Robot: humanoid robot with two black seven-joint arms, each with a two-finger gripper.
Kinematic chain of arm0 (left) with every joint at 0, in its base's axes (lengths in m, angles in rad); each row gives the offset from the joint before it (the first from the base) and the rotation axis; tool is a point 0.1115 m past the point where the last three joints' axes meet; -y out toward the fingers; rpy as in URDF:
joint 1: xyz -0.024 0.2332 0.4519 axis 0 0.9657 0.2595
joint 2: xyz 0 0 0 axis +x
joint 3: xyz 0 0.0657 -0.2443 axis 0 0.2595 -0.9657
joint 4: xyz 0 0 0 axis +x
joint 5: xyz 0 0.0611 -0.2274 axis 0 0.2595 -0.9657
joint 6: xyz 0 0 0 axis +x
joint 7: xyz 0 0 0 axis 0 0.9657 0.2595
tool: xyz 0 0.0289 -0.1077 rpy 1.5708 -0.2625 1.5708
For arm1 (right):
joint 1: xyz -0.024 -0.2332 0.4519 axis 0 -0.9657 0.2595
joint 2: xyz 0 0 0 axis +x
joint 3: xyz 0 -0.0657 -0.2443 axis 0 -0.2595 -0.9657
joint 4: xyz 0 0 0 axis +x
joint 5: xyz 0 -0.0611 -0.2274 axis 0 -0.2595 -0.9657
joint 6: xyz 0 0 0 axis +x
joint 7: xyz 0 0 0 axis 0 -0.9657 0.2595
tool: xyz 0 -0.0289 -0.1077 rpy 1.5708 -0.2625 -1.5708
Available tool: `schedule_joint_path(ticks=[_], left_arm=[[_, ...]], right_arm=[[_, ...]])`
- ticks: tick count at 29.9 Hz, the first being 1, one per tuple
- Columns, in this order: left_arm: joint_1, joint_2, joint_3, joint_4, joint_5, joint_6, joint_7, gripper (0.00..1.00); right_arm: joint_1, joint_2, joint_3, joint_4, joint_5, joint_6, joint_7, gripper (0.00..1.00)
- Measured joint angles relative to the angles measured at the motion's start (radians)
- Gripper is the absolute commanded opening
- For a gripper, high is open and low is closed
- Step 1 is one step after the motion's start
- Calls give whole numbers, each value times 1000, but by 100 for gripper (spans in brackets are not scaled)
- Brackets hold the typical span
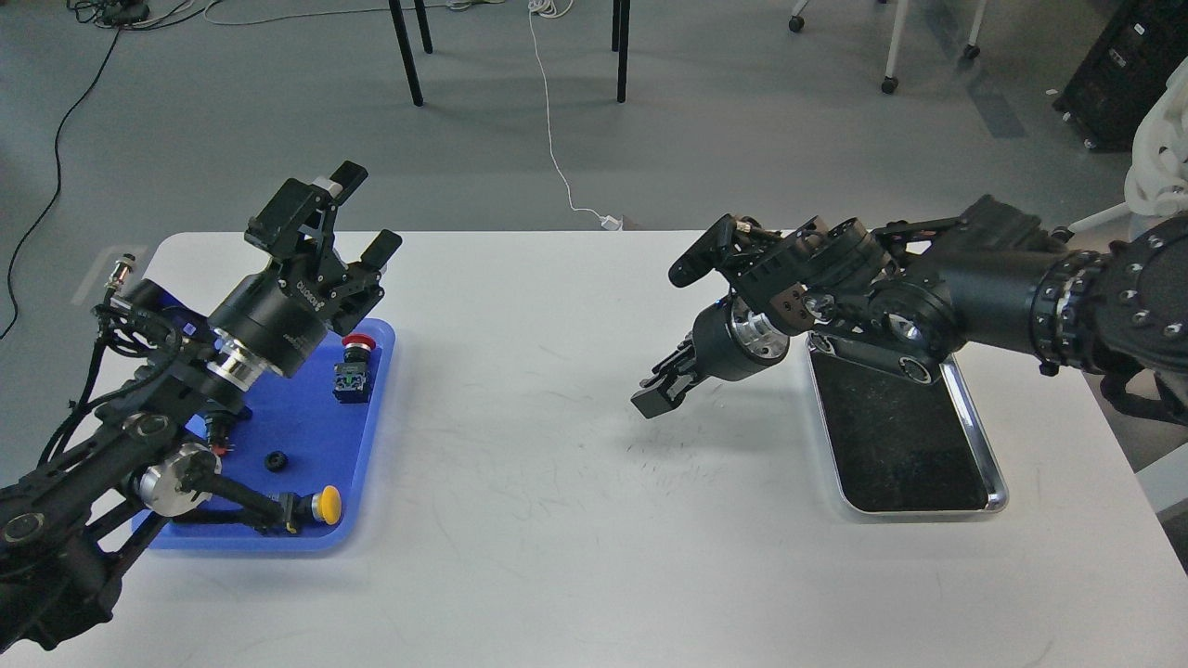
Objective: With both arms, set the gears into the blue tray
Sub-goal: 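Carry the black part to the table center and set it down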
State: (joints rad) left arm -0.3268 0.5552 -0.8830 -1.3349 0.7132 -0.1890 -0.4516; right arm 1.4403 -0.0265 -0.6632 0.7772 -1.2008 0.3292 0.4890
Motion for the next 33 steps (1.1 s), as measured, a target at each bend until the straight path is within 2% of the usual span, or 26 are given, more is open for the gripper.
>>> schedule_joint_path(ticks=[6,14,25,29,30,31,33], left_arm=[[9,9,-1,0,0,1,-1,98],[17,10,-2,-1,0,0,-2,98],[19,9,-2,-1,0,-1,-2,98],[20,9,-2,-1,0,-1,-2,98],[20,9,-2,-1,0,-1,-2,98],[20,9,-2,-1,0,-1,-2,98],[20,10,-1,-1,0,-1,-2,98]], right_arm=[[-30,26,-12,-24,25,-18,0,18],[-96,27,-16,-26,46,-116,0,18],[-116,27,-51,-21,84,-155,0,20],[-116,27,-53,-23,84,-157,0,25],[-116,27,-53,-23,84,-157,0,29],[-116,27,-53,-24,84,-157,0,38],[-116,27,-53,-25,84,-158,0,45]])
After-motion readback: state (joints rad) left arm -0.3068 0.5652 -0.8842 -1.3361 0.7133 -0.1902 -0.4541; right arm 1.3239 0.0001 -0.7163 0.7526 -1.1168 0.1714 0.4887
